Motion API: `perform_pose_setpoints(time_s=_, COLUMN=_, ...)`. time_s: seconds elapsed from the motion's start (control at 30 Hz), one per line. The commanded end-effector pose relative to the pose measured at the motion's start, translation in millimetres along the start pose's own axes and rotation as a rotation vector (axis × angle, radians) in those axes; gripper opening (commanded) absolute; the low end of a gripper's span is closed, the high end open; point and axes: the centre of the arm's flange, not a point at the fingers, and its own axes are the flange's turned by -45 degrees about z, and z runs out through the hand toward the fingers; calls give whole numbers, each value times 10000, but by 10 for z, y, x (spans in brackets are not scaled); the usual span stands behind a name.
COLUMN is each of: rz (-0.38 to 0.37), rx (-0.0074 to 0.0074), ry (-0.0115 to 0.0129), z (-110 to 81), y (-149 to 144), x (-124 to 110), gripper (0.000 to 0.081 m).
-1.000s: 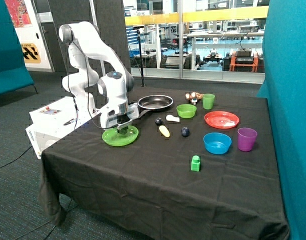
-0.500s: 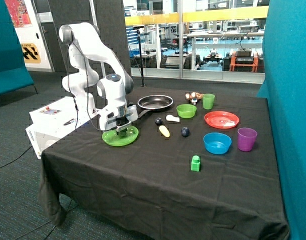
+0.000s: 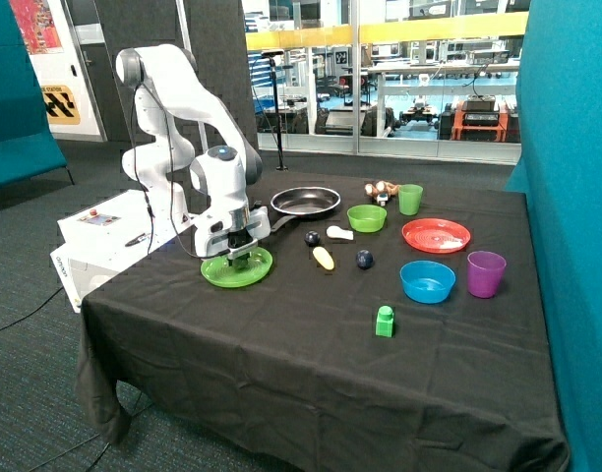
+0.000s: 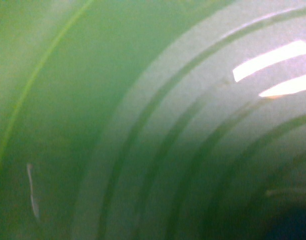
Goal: Cook the capsicum and place it on a plate
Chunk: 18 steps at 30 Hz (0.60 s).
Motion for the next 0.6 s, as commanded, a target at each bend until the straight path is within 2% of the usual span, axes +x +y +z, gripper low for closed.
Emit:
perform_pose_setpoints(time_s=0.0, rz=-25, rx=-1, ry=24, z=3, y=13, x=-16, gripper=806)
perform_pose_setpoints(time_s=0.57, rz=-248, rx=-1, ry=24, z=-94, y=-72, x=-77, gripper=808)
